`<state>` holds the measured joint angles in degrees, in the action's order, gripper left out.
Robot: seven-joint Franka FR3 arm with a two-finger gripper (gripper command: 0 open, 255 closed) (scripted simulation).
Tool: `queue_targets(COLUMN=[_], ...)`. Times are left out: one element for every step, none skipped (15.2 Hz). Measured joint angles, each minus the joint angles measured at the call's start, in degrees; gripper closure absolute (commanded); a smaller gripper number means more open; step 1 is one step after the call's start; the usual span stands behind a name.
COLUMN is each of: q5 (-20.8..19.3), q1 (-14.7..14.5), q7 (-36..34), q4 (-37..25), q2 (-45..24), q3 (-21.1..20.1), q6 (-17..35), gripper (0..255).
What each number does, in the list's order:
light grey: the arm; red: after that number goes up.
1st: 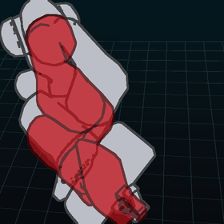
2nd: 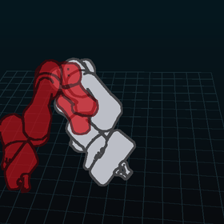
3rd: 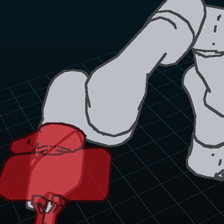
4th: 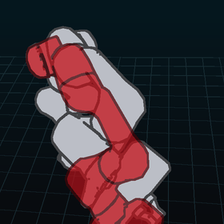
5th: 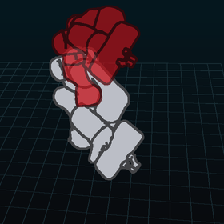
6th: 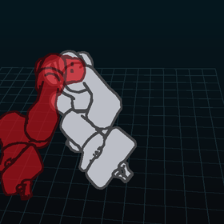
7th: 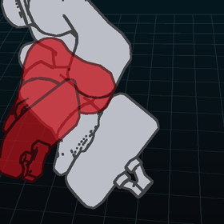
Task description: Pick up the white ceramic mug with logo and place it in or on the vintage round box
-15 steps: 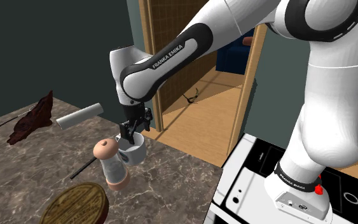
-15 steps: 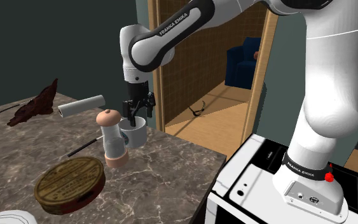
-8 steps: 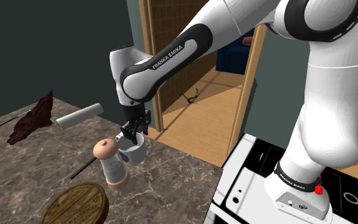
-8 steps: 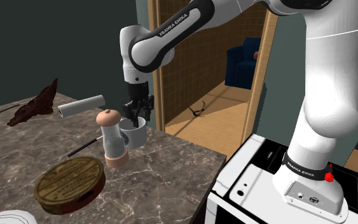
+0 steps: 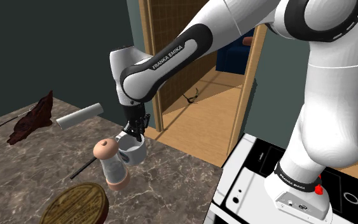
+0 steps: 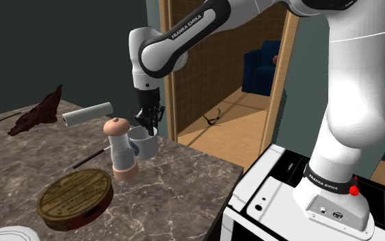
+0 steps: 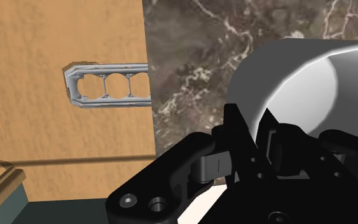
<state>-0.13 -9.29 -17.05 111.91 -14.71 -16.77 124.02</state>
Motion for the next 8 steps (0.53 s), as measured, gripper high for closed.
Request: queue_targets(q5=[0.0,0.1,0.2,0.3,0.4,0.4,0.6,0.7], q1=[0.0,0.0,0.1,0.1,0.1,0.1,0.1,0.2], q7=[0.0,0.1,0.1,0.1,0.1,0.1,0.1,0.2], q4=[0.0,-0.1,-0.3,-0.6,-1.1,-1.5,-1.7,-1.9], q2=[0.0,0.2,0.6,0.9,1.2,1.4,1.8,2.2], q3=[0.0,0.0,-0.1,-0.1,-0.1,-0.2,-0.2,-0.2], q6=[0.0,-0.3,-0.9,-1.5,-2.2,-2.8,-3.4,-4.0], gripper=[255,255,255,255,255,255,255,255])
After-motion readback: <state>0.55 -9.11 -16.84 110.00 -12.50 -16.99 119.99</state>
